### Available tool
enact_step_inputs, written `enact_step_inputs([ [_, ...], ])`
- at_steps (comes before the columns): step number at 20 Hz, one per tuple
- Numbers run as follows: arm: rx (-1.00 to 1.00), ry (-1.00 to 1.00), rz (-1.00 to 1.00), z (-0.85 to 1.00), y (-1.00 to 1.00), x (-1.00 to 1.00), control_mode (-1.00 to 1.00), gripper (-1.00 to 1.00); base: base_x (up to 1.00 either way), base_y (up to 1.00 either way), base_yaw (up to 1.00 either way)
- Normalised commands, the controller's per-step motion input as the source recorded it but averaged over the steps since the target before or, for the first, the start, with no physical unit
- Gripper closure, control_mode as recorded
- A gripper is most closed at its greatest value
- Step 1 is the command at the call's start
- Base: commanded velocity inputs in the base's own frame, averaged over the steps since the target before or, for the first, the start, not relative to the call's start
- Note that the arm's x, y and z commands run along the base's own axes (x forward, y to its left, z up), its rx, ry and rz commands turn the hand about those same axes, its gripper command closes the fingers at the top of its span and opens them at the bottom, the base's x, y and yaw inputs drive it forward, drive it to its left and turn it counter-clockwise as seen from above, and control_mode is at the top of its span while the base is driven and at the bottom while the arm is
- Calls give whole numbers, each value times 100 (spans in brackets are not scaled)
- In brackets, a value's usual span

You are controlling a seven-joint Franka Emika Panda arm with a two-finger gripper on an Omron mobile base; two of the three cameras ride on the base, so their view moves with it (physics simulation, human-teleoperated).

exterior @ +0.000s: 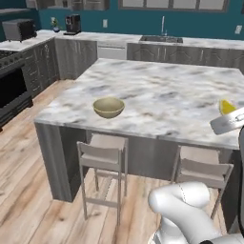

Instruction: There is a bowl on the dining counter. Grab a lemon wedge from the fridge and place it in the bowl. Then get the liquor bottle and glass cup from the cabinet and place them next to the bowl.

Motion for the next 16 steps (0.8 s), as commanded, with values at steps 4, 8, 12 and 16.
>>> enact_step_inputs([
  [4, 0, 0, 0, 0, 0, 0, 100, 100, 8, 100, -27],
  [8, 0, 0, 0, 0, 0, 0, 100, 100, 12, 100, -28],
  [12, 0, 0, 0, 0, 0, 0, 100, 100, 13, 99, -28],
  [16, 0, 0, 0, 0, 0, 0, 100, 100, 14, 83, -29],
])
